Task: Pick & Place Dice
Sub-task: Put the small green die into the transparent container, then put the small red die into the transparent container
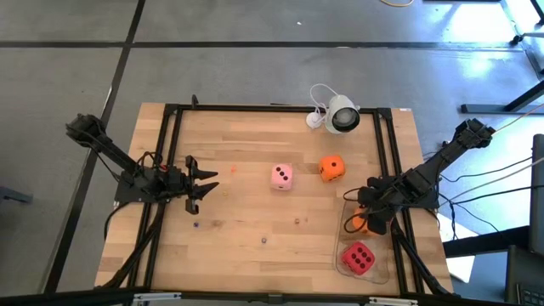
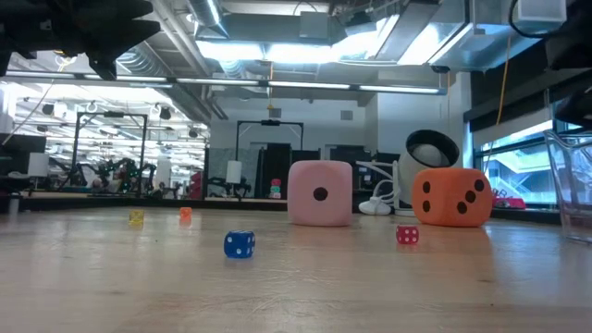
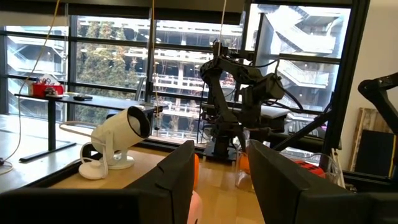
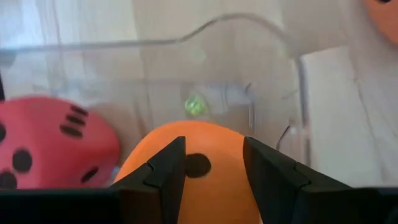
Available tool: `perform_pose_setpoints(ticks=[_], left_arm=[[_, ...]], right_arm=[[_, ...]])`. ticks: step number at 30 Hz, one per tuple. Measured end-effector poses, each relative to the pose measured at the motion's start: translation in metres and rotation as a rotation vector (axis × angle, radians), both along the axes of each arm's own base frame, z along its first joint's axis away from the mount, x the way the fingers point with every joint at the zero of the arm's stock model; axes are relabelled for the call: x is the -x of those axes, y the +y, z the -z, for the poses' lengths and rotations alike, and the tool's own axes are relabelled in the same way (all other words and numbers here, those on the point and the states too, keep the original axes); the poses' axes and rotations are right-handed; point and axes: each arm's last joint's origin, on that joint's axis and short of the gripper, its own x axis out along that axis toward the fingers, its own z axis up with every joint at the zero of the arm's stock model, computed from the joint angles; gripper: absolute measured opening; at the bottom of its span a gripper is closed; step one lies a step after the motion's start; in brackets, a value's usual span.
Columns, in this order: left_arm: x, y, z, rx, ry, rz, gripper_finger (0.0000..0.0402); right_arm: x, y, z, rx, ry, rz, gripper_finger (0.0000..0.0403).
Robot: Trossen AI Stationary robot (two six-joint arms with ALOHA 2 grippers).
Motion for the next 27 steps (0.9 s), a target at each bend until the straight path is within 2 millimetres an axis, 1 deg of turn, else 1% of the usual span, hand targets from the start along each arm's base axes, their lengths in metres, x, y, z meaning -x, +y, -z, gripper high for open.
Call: perform_pose_setpoints(ticks=[7, 10, 13, 18, 20, 22, 24, 27], left_arm=[[0.0, 0.0, 0.0, 0.001, 0.0, 0.0, 0.0143], [0.0, 0.0, 0.0, 0.001, 0.0, 0.0, 0.0143], [0.0, 0.0, 0.0, 0.001, 0.0, 0.0, 0.0143], [0.0, 0.0, 0.0, 0.001, -0.001, 0.002, 0.0143], [0.0, 0.0, 0.0, 0.001, -0.001, 0.003, 0.0143], [0.0, 0.0, 0.0, 0.001, -0.001, 0.003, 0.0143], [0.0, 0.0, 0.0, 0.0, -0.001, 0.003, 0.0143], [0.0, 0.0, 0.0, 0.0, -0.001, 0.004, 0.0143]], right_arm=[[-0.006, 0.001, -0.003, -0.008, -0.112, 0.151, 0.0162], [-0.011, 0.003, -0.007, -0.034, -0.176, 0.176, 0.0162], [-0.017, 0.008, -0.012, -0.073, -0.258, 0.142, 0.0162], [-0.029, 0.018, -0.027, -0.1, -0.471, -0.012, 0.0162], [-0.034, 0.021, -0.034, -0.076, -0.57, -0.045, 0.0162], [-0.037, 0.021, -0.04, -0.032, -0.653, -0.039, 0.0162], [-0.039, 0.02, -0.043, 0.019, -0.711, 0.008, 0.0162], [-0.041, 0.015, -0.045, 0.088, -0.748, 0.098, 0.0162]])
